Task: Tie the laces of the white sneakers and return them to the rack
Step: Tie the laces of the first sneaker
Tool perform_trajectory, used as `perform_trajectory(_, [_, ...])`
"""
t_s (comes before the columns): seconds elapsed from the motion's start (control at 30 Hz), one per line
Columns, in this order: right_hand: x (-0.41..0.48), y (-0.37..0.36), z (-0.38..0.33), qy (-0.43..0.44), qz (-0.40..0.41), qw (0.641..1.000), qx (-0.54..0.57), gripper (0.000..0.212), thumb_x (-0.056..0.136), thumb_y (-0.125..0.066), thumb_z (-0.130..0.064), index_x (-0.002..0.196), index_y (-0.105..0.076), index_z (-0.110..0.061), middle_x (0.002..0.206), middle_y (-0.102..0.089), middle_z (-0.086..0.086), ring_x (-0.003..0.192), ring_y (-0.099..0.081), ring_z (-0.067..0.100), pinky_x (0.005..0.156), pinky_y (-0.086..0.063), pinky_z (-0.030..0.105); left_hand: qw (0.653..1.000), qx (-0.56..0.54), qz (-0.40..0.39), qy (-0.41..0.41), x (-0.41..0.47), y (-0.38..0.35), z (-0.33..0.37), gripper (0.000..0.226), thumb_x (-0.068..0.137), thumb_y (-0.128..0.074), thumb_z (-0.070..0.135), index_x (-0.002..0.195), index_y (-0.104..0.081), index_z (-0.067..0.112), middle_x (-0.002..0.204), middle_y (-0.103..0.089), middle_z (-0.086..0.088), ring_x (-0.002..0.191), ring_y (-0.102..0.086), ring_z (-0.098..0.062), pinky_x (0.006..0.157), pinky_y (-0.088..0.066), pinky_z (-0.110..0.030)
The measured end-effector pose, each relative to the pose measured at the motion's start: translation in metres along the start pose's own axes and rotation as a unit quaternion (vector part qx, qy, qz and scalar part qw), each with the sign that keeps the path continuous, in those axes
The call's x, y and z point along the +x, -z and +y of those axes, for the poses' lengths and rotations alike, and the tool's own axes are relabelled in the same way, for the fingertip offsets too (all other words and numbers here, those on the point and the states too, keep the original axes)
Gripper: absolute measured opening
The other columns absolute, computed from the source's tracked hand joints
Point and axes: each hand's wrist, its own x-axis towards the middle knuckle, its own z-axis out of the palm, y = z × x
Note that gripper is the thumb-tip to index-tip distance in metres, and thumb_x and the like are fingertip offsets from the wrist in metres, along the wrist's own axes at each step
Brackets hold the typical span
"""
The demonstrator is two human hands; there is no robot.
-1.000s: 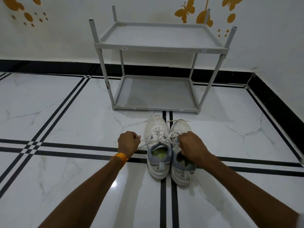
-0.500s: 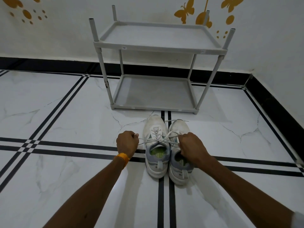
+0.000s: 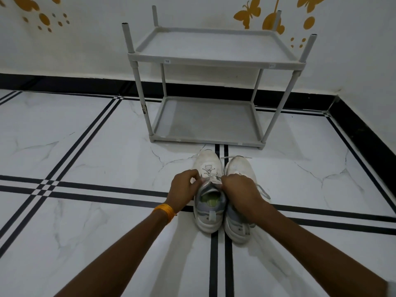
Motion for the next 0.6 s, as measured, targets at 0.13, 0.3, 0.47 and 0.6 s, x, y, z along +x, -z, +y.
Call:
perform_trajectory(0.13, [0.001,-0.02,0.014,-0.034,-0.004,0.994,0.107,0.007,0.09,-0.053,-0.008,0.094,-0.058,-0.008,0.093,-0.07,0.017,0.087,-0.066,0.034,0.067,-0.044,0.035,0.989,0.144,-0.025,0.03,0.002,0.012,-0.017,0.022,0.098,-0.05,0.032,0.084,-0.05,0.014,0.081,-0.061,-0.003,0.069,-0.053,-0.021,0.062,-0.044,-0.033])
perform_trajectory(0.3, [0.005,-0.025,0.02,-0.064,-0.007,0.977,0.203,0.017,0.093,-0.052,-0.014,0.078,-0.059,-0.011,0.084,-0.07,0.014,0.077,-0.063,0.028,0.063,-0.04,0.031,0.966,0.193,0.029,0.17,-0.001,0.02,-0.036,0.019,0.097,-0.047,0.019,0.11,-0.053,0.005,0.107,-0.066,-0.016,0.091,-0.062,-0.03,0.077,-0.049,-0.038])
perform_trajectory(0.47, [0.006,-0.025,0.018,-0.062,-0.008,0.979,0.195,0.016,0.093,-0.053,-0.011,0.087,-0.066,-0.006,0.09,-0.071,0.016,0.084,-0.065,0.03,0.067,-0.039,0.027,0.994,0.089,-0.045,-0.053,0.01,0.0,-0.001,0.036,0.099,-0.045,0.035,0.131,-0.055,0.02,0.131,-0.054,-0.004,0.111,-0.058,-0.021,0.094,-0.051,-0.037])
perform_trajectory(0.6, [0.005,-0.023,0.014,-0.05,-0.023,0.989,0.138,0.01,0.088,-0.058,-0.009,0.092,-0.067,-0.007,0.097,-0.071,0.015,0.09,-0.066,0.029,0.073,-0.046,0.032,0.982,0.127,-0.104,-0.091,0.01,-0.006,-0.003,0.033,0.1,-0.044,0.033,0.126,-0.06,0.019,0.122,-0.057,-0.004,0.106,-0.059,-0.02,0.093,-0.05,-0.031])
